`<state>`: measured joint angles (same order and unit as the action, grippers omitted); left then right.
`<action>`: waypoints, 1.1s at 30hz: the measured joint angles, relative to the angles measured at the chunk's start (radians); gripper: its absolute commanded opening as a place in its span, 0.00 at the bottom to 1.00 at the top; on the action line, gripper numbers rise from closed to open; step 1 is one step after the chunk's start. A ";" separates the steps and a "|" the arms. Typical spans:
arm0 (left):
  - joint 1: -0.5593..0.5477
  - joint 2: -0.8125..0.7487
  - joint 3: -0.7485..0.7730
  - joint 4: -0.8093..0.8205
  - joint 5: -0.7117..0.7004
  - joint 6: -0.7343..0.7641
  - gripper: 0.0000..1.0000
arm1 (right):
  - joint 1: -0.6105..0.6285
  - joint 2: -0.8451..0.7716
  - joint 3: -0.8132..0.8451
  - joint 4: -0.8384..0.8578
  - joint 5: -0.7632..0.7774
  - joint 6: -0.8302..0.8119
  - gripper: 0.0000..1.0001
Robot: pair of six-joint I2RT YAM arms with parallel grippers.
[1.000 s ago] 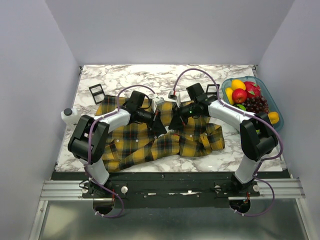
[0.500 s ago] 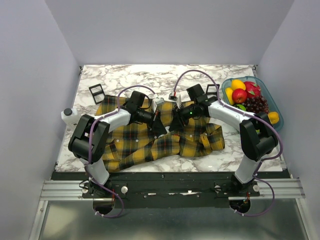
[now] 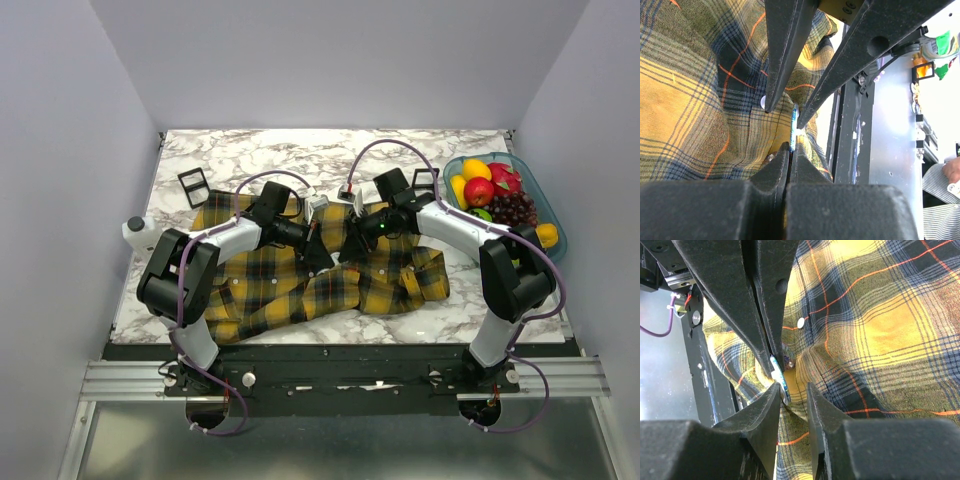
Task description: Remove the brooch from the garment
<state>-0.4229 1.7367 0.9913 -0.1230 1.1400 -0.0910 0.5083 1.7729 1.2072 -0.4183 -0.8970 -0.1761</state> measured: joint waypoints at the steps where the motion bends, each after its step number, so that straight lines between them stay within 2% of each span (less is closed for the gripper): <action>1: 0.000 0.001 0.000 0.002 0.000 -0.001 0.00 | 0.000 0.000 0.000 0.000 0.000 0.000 0.36; 16: 0.000 0.029 0.017 0.002 0.010 -0.006 0.00 | 0.000 0.001 0.000 -0.045 -0.032 -0.037 0.37; 33: 0.003 0.035 0.035 -0.031 0.016 0.029 0.00 | 0.000 0.049 0.024 -0.044 -0.031 0.014 0.26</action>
<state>-0.4194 1.7714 1.0260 -0.1535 1.1557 -0.0624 0.5087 1.8217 1.2308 -0.4625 -0.9283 -0.1616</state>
